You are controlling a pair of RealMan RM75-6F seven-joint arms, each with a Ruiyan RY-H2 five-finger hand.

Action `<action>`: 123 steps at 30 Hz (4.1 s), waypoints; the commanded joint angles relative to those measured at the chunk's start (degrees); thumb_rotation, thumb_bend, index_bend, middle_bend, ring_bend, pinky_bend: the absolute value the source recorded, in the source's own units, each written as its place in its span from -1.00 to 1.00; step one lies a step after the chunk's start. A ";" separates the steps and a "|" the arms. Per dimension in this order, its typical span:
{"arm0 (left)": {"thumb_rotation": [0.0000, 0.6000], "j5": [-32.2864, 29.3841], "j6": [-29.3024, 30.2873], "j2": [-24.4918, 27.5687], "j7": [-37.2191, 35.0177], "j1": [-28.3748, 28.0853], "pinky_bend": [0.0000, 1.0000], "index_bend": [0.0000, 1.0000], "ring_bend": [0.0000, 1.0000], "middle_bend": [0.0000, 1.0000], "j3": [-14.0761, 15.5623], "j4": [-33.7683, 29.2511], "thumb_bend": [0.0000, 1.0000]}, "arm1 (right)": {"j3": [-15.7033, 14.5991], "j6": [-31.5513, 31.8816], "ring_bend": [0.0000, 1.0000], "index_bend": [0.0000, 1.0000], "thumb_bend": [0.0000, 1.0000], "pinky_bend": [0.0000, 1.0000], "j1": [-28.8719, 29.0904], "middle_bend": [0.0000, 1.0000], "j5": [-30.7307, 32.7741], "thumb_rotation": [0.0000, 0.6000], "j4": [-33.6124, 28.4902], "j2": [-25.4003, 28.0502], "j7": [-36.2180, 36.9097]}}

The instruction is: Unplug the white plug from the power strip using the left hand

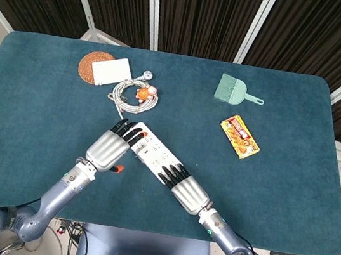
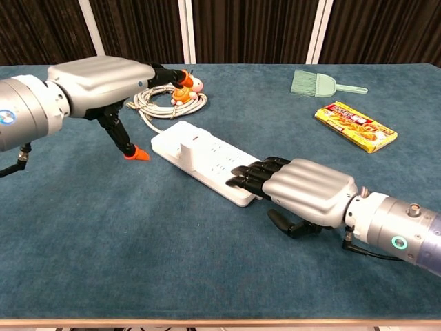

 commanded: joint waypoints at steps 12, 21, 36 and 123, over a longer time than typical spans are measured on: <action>1.00 -3.38 -2.45 -3.46 2.48 -4.71 -0.98 -0.66 -0.93 -0.63 1.12 5.65 -0.89 | -2.01 1.43 -0.89 -0.91 0.55 -0.78 0.11 -0.91 0.51 1.00 -0.53 -0.11 0.27; 1.00 -3.72 -5.08 -5.60 1.99 -8.06 -0.94 -0.64 -0.91 -0.57 1.82 10.51 -0.89 | -2.84 1.95 -0.88 -0.90 0.55 -0.78 -0.04 -0.90 1.30 1.00 -0.46 0.07 0.01; 1.00 -3.32 -6.40 -10.56 -0.24 -11.53 -0.88 -0.50 -0.87 -0.43 2.43 17.99 -0.83 | -3.85 2.80 -0.88 -0.90 0.56 -0.78 -0.15 -0.89 1.90 1.00 -0.07 0.21 0.13; 1.00 4.61 6.18 -0.08 -8.78 -4.34 -0.67 0.06 -0.57 0.06 4.75 10.79 -0.28 | -0.16 17.36 -0.90 -0.93 0.56 -0.85 -2.70 -0.86 -0.34 1.00 -8.34 7.01 1.06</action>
